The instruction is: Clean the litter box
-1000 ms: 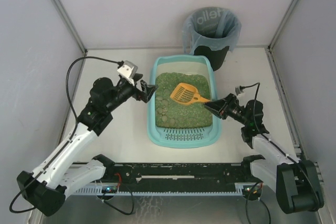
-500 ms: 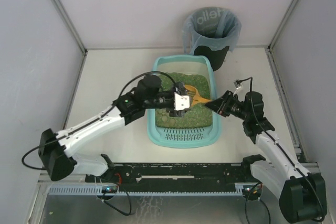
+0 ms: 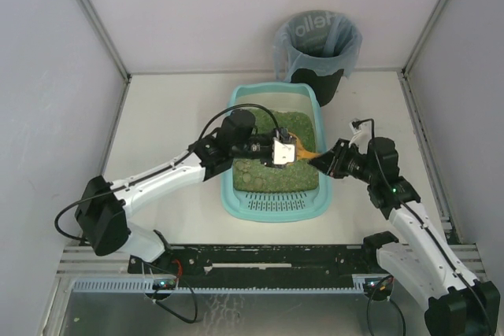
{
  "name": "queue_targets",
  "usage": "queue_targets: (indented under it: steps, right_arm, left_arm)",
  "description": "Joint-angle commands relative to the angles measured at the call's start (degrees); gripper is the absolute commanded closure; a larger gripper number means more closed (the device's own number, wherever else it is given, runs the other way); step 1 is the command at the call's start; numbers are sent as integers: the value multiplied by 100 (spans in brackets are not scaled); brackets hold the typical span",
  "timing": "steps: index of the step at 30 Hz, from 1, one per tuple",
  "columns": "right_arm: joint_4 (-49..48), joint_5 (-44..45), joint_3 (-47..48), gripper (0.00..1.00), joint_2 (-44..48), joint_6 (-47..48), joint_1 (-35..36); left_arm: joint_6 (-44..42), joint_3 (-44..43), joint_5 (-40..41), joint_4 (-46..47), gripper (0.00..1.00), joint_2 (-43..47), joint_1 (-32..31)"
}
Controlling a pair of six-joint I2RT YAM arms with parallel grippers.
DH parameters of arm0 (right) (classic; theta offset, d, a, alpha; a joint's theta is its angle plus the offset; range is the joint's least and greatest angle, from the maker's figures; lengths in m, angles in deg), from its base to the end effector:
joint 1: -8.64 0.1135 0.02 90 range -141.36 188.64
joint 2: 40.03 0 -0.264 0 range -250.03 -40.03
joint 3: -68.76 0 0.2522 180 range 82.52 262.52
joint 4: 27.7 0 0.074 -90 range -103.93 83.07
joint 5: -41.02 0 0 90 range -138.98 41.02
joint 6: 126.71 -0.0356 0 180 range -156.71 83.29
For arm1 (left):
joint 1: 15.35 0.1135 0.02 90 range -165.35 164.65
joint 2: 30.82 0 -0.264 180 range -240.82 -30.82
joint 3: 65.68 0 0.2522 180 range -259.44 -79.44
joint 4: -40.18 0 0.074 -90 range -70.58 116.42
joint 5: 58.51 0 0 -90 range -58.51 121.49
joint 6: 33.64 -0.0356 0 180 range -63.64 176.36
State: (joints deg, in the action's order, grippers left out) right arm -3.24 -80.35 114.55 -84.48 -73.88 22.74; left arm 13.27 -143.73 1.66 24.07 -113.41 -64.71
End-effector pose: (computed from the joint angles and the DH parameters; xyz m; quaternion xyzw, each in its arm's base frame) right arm 0.1698 0.0617 0.2633 0.0147 0.8170 0.4329 0.3807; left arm 0.2051 -0.2661 0.3183 0.6751 0.4441 -0.2414 0.5374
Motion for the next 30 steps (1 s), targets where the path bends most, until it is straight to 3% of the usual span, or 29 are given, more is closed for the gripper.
queue_targets:
  steps: [1, 14, 20, 26, 29, 30]
  right_arm:
    - [88, 87, 344, 100, 148, 245, 83]
    - [296, 71, 566, 100, 279, 274, 110]
    - [259, 8, 623, 100, 265, 221, 140]
    - [237, 9, 653, 100, 301, 194, 154]
    - [201, 46, 661, 100, 305, 190, 154]
    - [192, 110, 660, 95, 321, 184, 154]
  left_arm:
    - [-1, -500, -220, 428, 44, -139, 6]
    - [147, -680, -552, 236, 51, -520, 6]
    - [125, -802, -652, 52, 69, -629, 6]
    - [-5, -916, -622, -213, 97, -664, 6]
    - [28, -924, -581, -235, 100, -647, 6]
    - [74, -908, -559, -190, 100, -627, 6]
